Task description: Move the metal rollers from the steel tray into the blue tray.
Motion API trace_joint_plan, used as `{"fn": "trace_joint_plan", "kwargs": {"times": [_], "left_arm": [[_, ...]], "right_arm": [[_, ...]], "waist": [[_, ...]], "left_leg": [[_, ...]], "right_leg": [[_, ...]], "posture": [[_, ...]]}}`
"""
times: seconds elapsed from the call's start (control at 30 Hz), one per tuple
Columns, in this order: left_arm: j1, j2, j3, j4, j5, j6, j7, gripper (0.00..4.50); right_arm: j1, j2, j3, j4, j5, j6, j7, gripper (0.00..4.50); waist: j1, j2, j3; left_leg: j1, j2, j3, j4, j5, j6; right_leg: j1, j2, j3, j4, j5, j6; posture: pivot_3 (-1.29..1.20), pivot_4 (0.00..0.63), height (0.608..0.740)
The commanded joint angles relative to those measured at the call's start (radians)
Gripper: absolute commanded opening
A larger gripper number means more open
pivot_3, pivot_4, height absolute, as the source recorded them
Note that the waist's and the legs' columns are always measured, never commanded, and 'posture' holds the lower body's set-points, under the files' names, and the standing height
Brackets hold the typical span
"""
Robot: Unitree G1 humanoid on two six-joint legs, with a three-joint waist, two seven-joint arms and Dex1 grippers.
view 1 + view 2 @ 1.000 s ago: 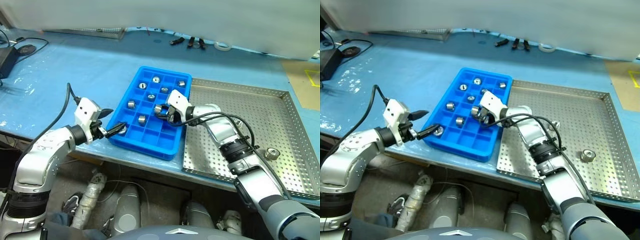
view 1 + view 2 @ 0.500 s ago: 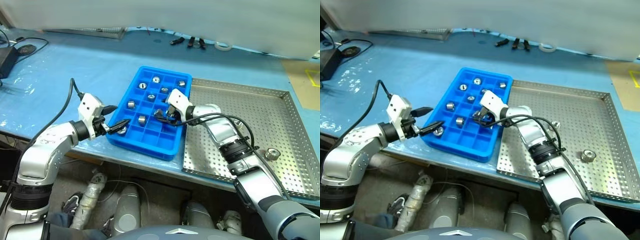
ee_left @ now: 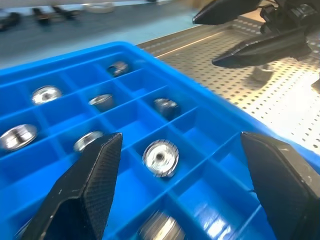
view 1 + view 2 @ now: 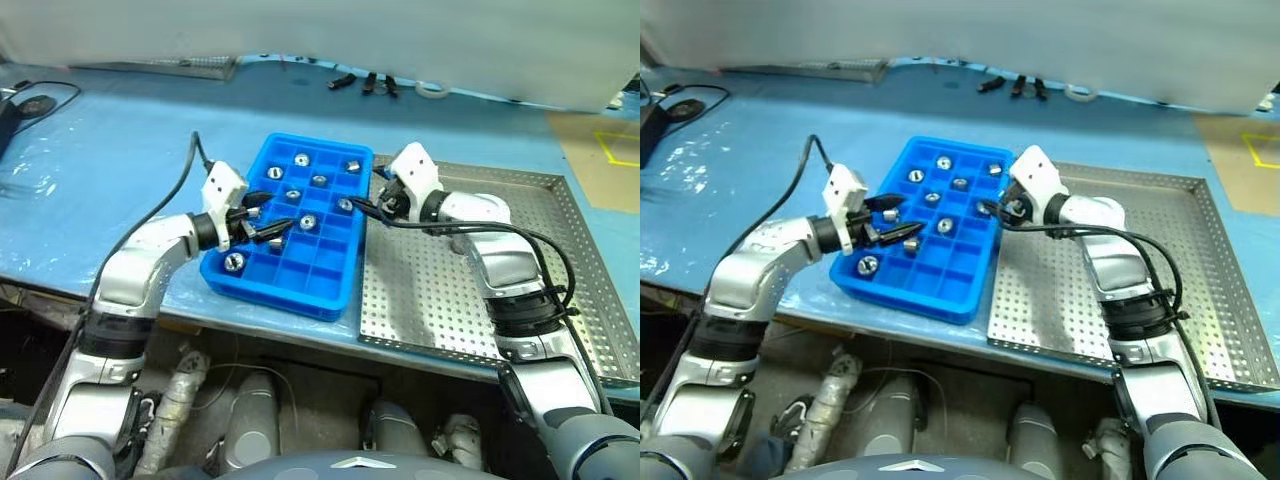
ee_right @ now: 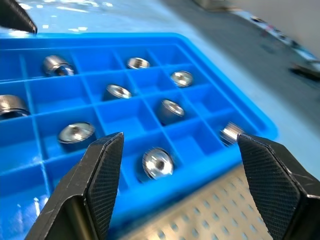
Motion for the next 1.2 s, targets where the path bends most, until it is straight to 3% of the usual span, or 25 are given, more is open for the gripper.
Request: {"fn": "trace_joint_plan", "kwargs": {"times": [0.03,0.3,0.7,0.9,1.2], "left_arm": [[-0.113,-0.049,-0.048,0.105,0.032,-0.084,-0.06,3.97],[-0.352,-0.217,-0.132,0.499,0.167,-0.314,-0.116,3.97],[-0.631,-0.509,-0.144,1.096,0.345,-0.582,-0.008,3.97],[-0.68,-0.566,-0.122,1.195,0.381,-0.613,0.024,3.97],[-0.66,-0.577,-0.114,1.222,0.427,-0.631,-0.009,3.97]], "right_arm": [[0.059,-0.019,-0.087,-0.151,0.022,0.078,-0.063,3.85],[0.223,-0.021,-0.212,-0.348,0.031,0.21,-0.189,3.85],[0.46,0.04,-0.388,-0.561,0.034,0.31,-0.357,3.85],[0.527,0.077,-0.411,-0.665,0.041,0.359,-0.401,3.85],[0.582,0.112,-0.415,-0.723,0.045,0.384,-0.438,3.85]], "waist": [[-0.009,0.0,0.0],[-0.055,0.0,0.0],[-0.107,0.0,0.0],[-0.135,0.0,0.0],[-0.161,0.0,0.0]], "left_leg": [[0.0,0.0,0.0,0.0,0.0,0.0],[0.001,-0.001,0.002,0.002,-0.002,0.004],[0.001,-0.002,0.007,0.005,-0.006,0.011],[0.004,-0.002,0.011,0.005,-0.008,0.014],[0.007,-0.004,0.026,0.006,-0.014,0.024]], "right_leg": [[0.0,0.0,0.0,0.0,0.0,0.0],[0.001,0.0,0.008,0.0,0.0,0.0],[0.001,-0.001,0.013,-0.005,0.0,0.001],[0.001,-0.001,0.017,-0.006,0.001,0.002],[0.002,-0.003,0.023,-0.017,0.005,0.007]], "posture": [[-0.16,0.15,0.74],[-0.34,0.15,0.74],[-0.51,0.15,0.74],[-0.57,0.15,0.74],[-0.61,0.15,0.74]]}}
